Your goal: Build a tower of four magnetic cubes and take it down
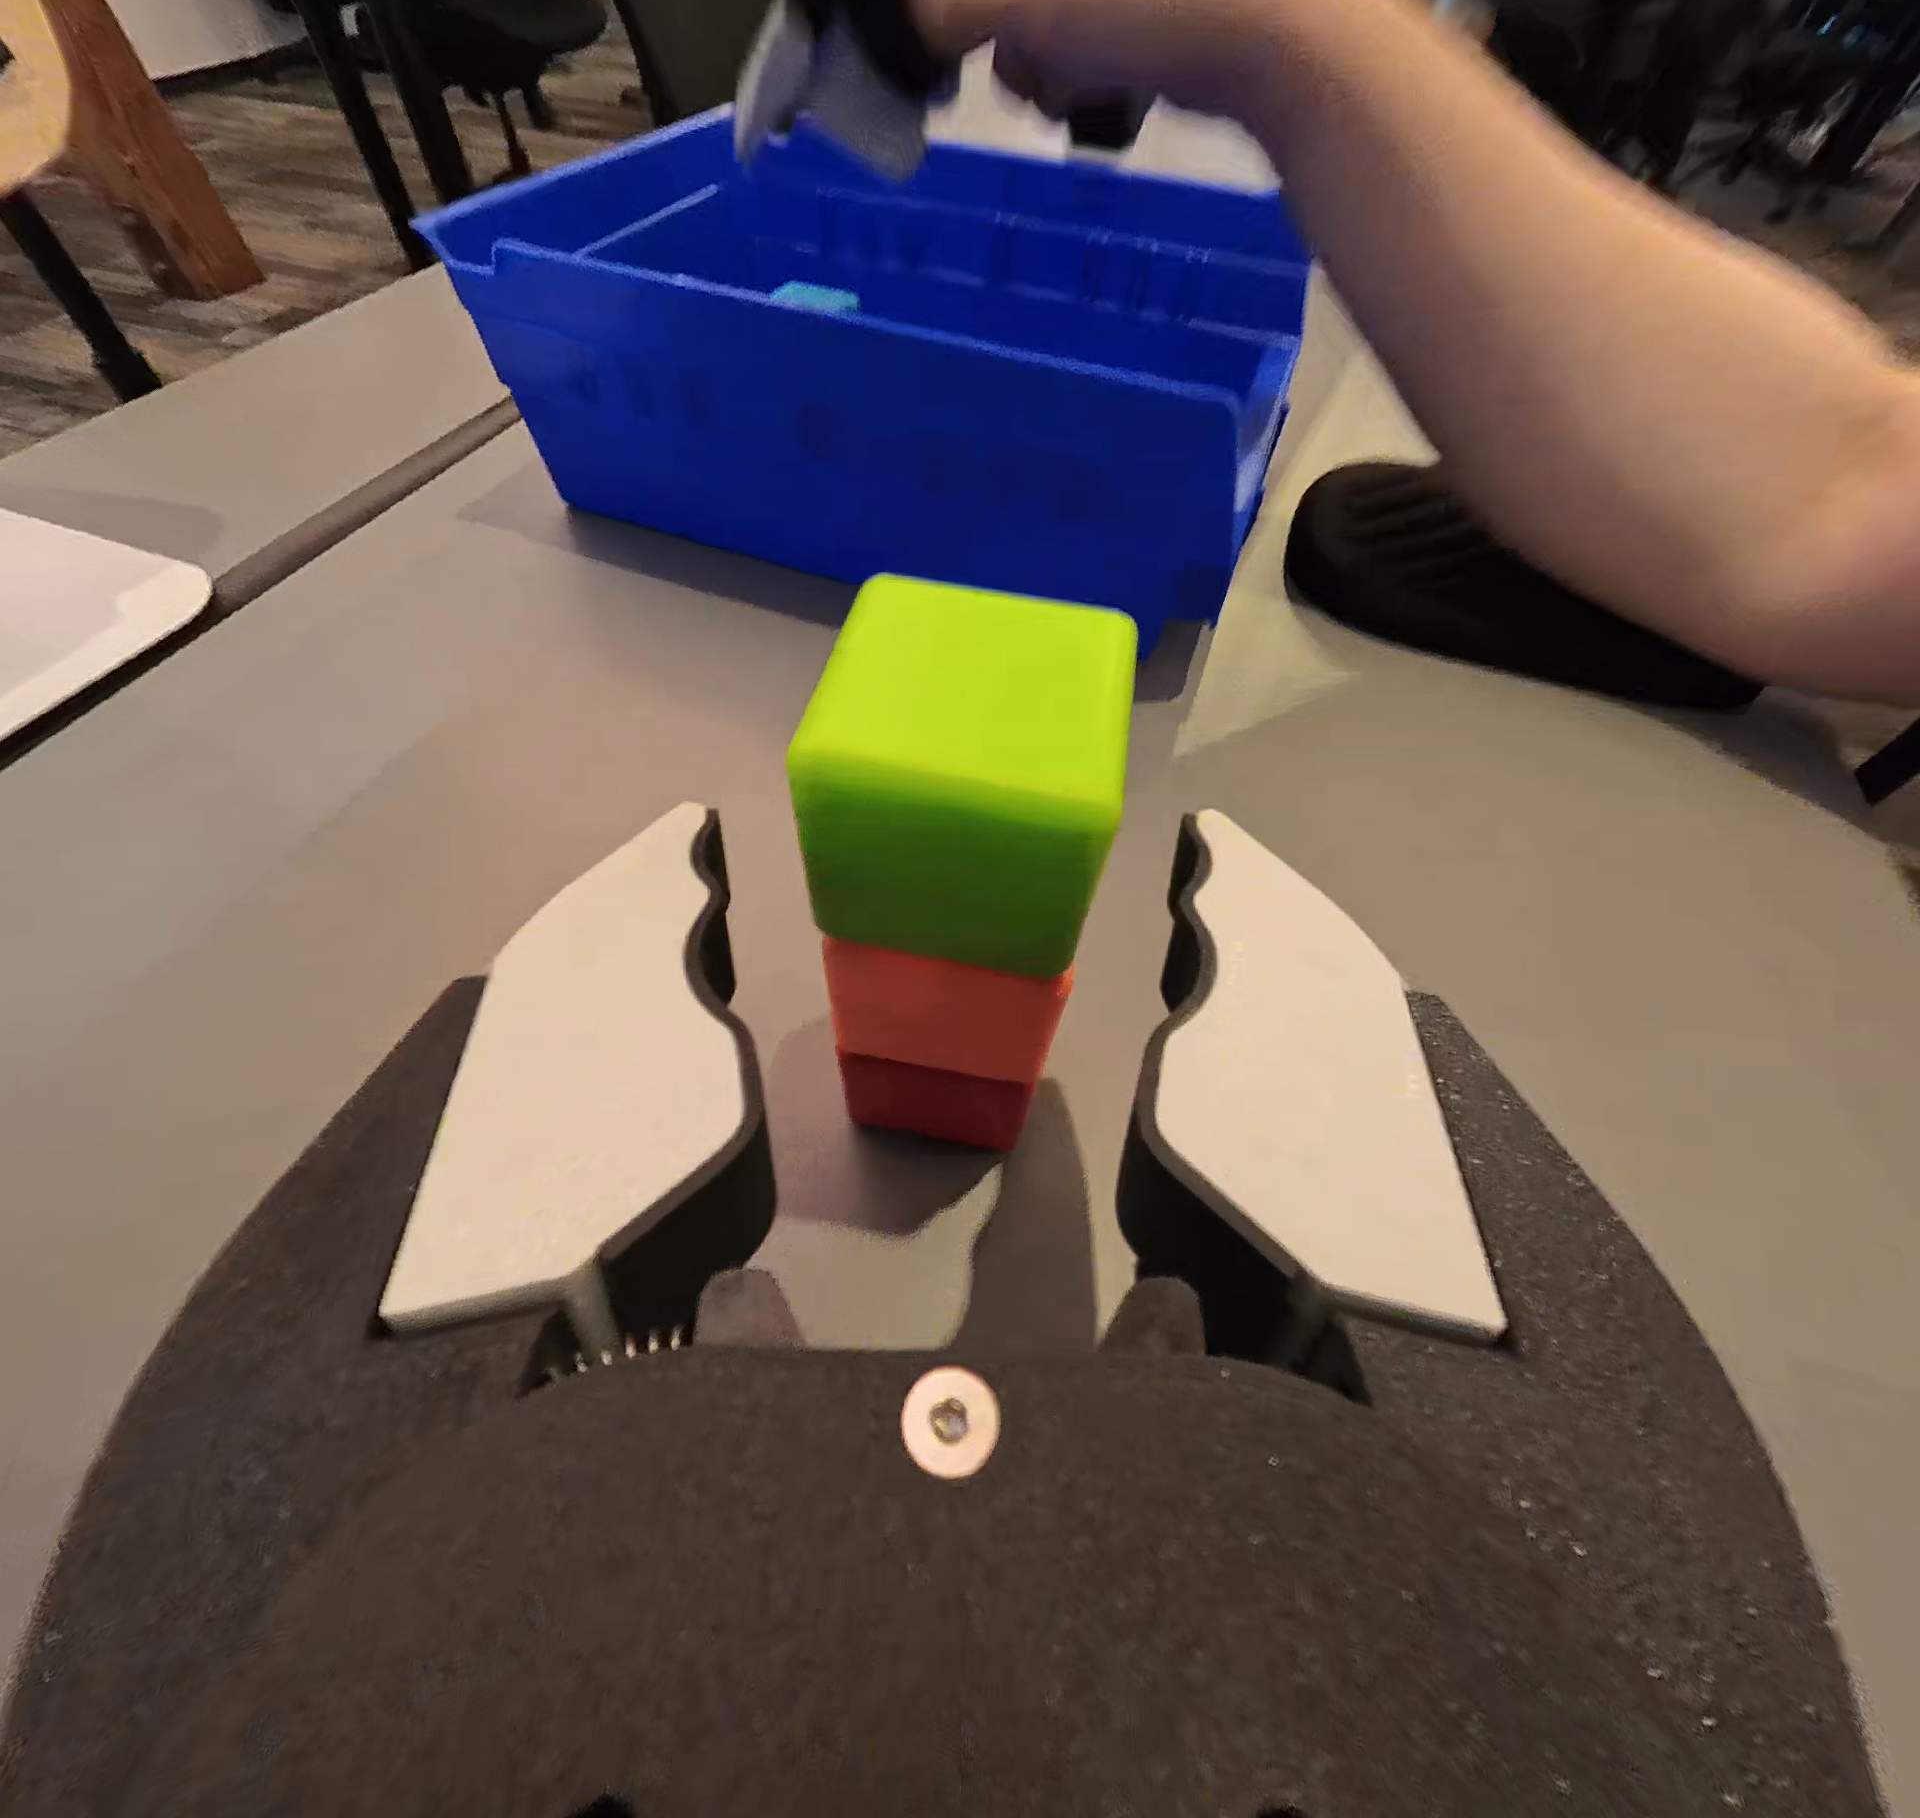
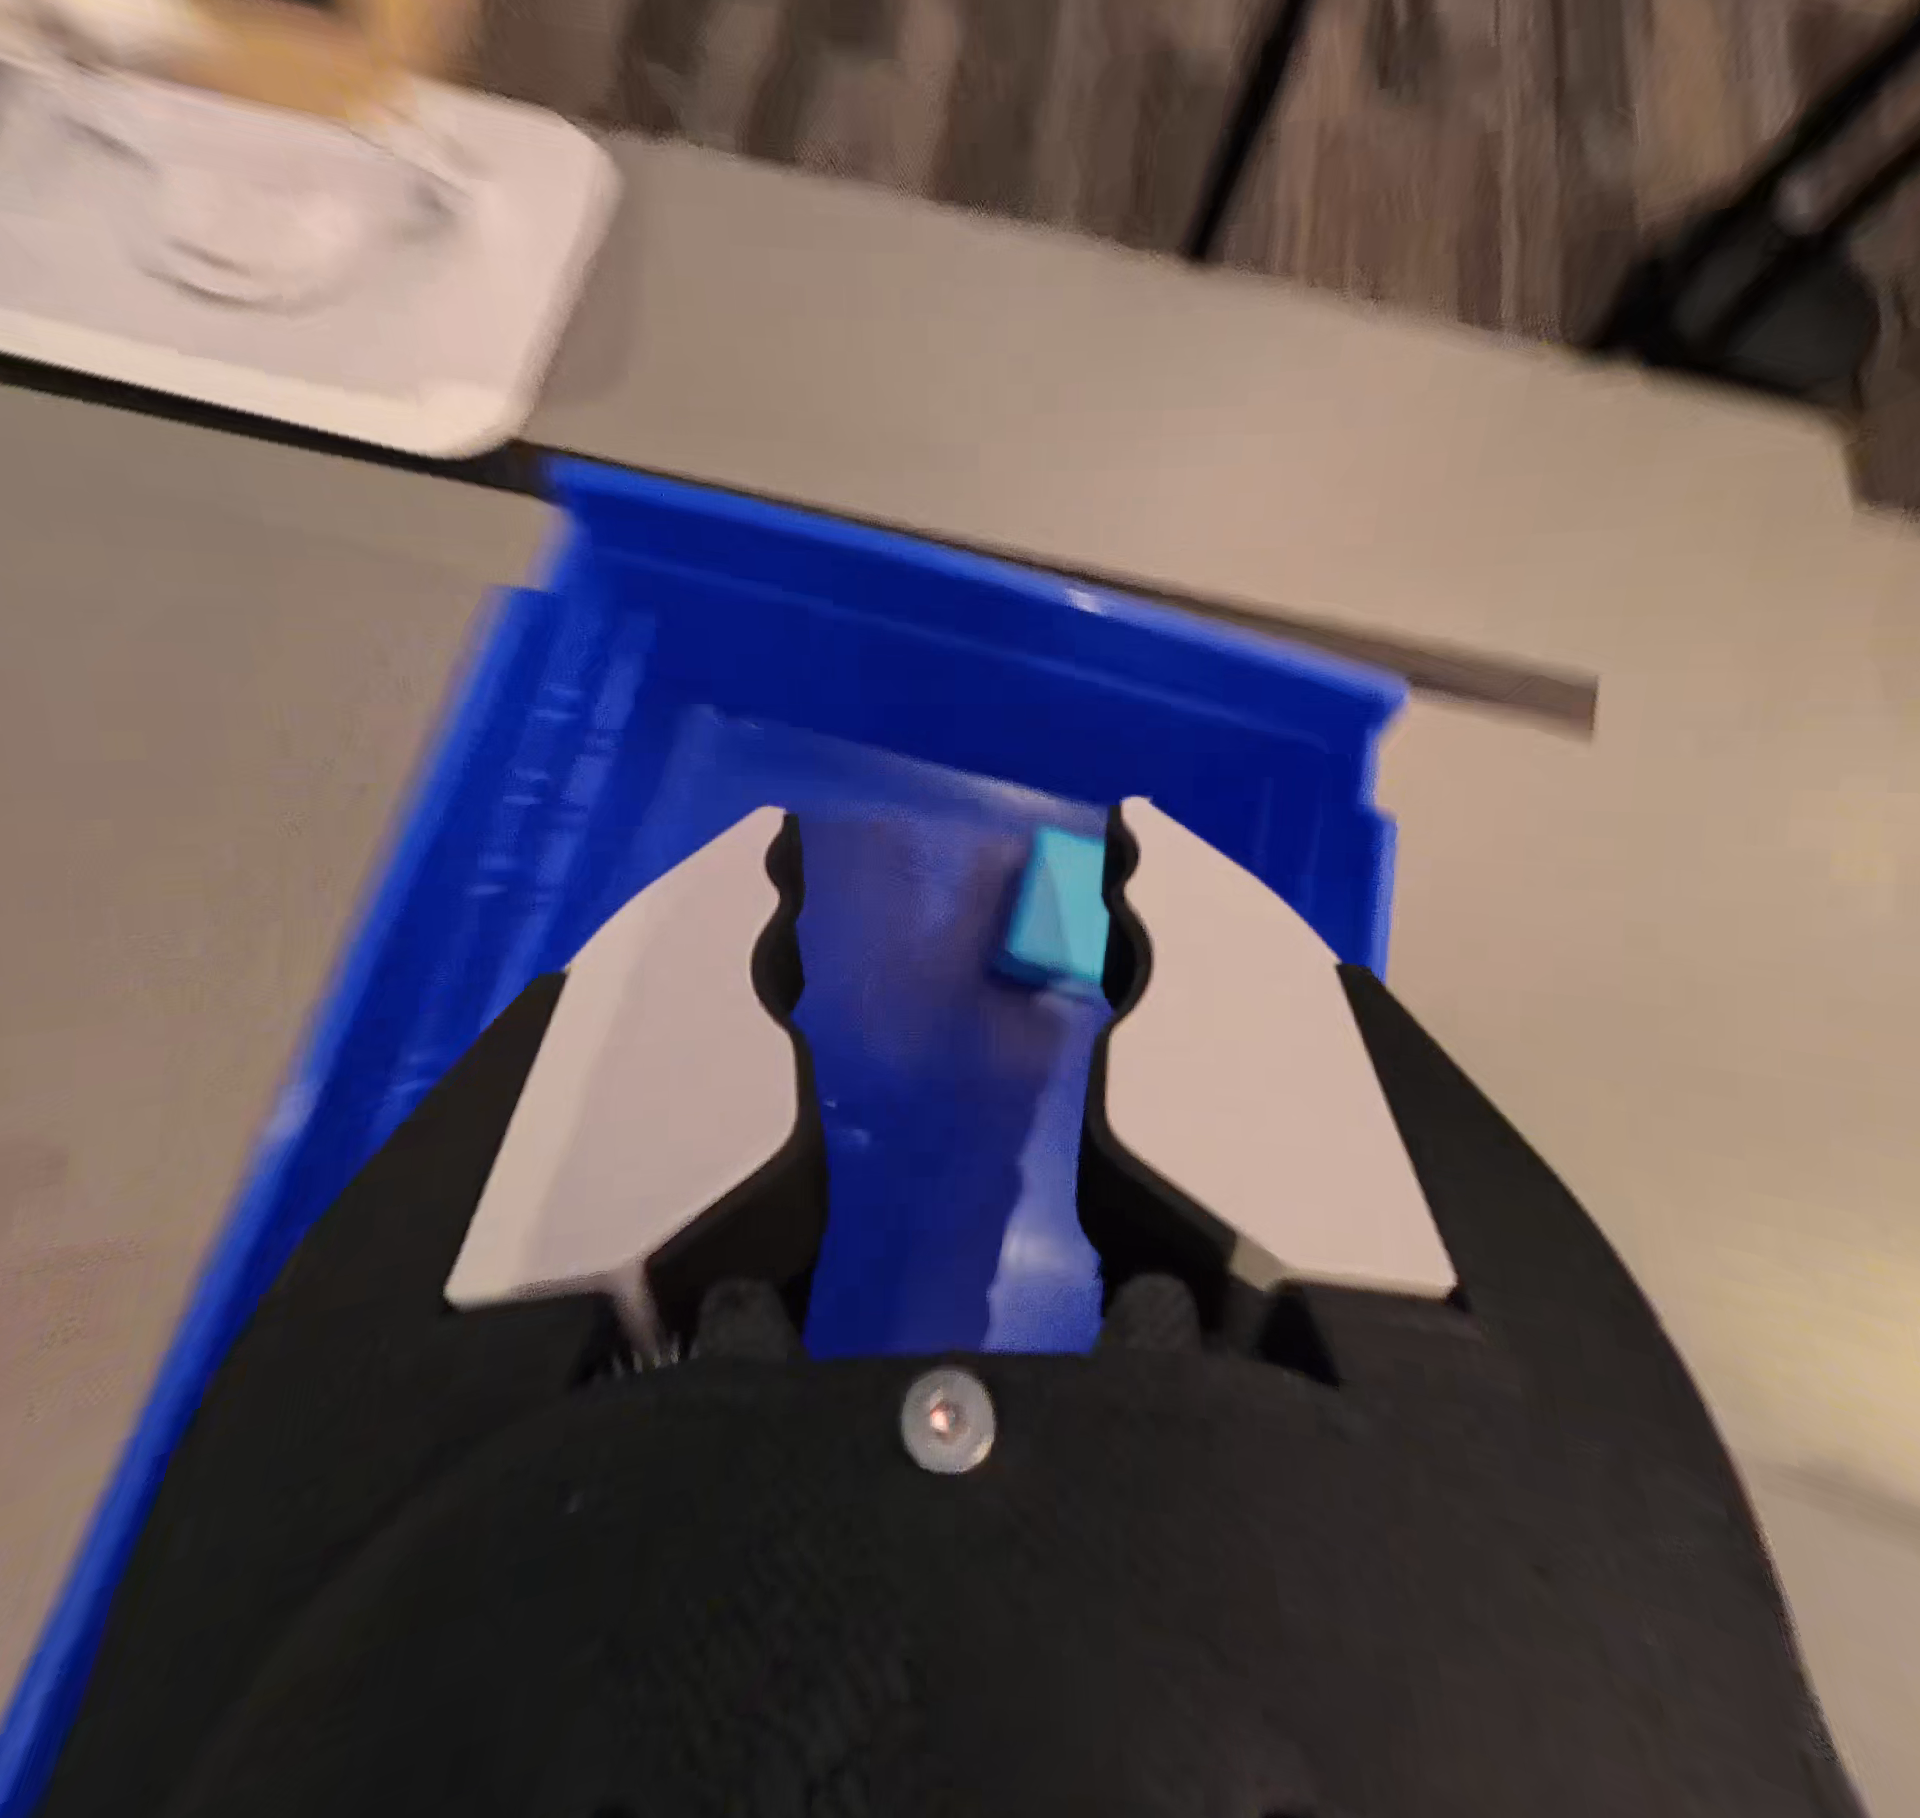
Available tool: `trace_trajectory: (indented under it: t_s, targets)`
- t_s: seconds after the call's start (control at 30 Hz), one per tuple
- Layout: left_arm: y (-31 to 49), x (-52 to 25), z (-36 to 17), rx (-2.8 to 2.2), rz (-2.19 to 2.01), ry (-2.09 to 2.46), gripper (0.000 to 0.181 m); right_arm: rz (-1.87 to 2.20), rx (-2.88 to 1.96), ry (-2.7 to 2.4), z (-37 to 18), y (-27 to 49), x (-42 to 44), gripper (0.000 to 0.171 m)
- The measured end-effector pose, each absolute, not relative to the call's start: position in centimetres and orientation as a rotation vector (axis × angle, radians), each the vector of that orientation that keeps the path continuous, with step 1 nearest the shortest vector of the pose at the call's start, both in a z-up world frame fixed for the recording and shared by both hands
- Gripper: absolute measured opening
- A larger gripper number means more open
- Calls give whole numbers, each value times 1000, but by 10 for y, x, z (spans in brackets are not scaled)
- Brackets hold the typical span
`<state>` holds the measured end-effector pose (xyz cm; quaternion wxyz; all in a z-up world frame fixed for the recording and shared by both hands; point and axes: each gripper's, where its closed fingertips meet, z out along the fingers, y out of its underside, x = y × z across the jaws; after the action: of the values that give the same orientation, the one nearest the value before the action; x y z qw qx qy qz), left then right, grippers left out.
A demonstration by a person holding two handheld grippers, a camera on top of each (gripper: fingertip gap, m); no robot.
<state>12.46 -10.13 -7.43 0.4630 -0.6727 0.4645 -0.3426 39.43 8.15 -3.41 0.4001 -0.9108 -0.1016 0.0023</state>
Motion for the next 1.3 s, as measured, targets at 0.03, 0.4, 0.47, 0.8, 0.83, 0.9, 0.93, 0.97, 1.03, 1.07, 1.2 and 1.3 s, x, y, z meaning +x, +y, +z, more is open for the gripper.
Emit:
trace_trajectory:
  t_s: [0.03, 0.4, 0.47, 0.8, 0.83, 0.9, 0.93, 0.97, 1.03, 1.07, 1.2, 1.3]
  targets:
    - [-100, 123, -80, -1673, -806, 1160, 82, 53, -2227, -347, -13, 76, 377, 57]
    - [-98, 125, -109, -1760, -728, 1197, 61, 767, -1581, -1658, 12, -92, 148, 65]
    - [-101, 127, -108, -1753, -785, 1192, 53, 709, -1587, -1730, -5, -95, 133, 66]
    - [-102, 127, -109, -1732, -810, 1226, 52, 626, -1677, -1861, -51, -104, 99, 72]
    - [-103, 127, -108, -1731, -810, 1229, 52, 619, -1685, -1869, -54, -104, 99, 71]
    - [-103, 128, -108, -1729, -813, 1231, 52, 609, -1710, -1882, -59, -105, 99, 69]
    - [-103, 128, -108, -1728, -814, 1231, 52, 594, -1719, -1887, -61, -104, 100, 68]
    - [-103, 128, -108, -1727, -815, 1231, 52, 574, -1725, -1890, -63, -102, 101, 65]
    - [-103, 128, -108, -1727, -815, 1231, 52, 574, -1719, -1911, -66, -104, 100, 51]
    - [-103, 127, -109, -1728, -814, 1230, 52, 586, -1712, -1918, -65, -105, 100, 50]
    - [-103, 128, -109, -1732, -810, 1236, 52, 574, -1724, -1923, -66, -105, 101, 50]
    - [-103, 127, -109, -1734, -813, 1239, 52, 575, -1734, -1917, -65, -105, 100, 50]
